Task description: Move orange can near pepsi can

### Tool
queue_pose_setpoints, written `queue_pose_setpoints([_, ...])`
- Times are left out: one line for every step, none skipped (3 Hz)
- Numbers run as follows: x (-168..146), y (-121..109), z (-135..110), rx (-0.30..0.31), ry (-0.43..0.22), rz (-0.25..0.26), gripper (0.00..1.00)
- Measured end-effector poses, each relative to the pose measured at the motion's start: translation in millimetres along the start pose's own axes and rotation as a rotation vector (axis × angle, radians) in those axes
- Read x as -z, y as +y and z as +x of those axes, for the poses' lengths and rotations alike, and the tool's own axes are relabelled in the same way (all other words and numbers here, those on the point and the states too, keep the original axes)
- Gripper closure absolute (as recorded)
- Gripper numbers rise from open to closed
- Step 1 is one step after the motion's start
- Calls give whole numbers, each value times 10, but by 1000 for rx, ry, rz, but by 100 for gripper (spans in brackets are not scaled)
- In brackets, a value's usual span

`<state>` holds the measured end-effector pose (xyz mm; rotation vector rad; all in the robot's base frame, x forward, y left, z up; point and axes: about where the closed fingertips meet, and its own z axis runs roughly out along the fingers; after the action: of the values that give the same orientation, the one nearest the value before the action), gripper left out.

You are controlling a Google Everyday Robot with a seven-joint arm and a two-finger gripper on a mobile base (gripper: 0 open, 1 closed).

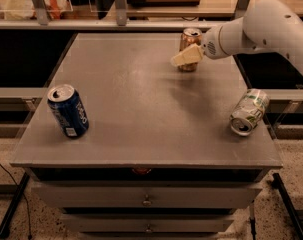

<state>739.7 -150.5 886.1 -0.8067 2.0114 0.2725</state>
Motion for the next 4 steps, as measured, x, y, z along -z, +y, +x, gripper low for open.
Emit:
queue_pose_setpoints([-79, -30, -18, -41, -27, -17, 41])
queue_pose_setpoints([-151, -31, -29, -60, -38, -37, 64])
queue_pose_setpoints([-140, 3, -94, -27, -39, -79, 87])
queue_pose_setpoints([-3, 88, -235, 46, -46, -127, 100])
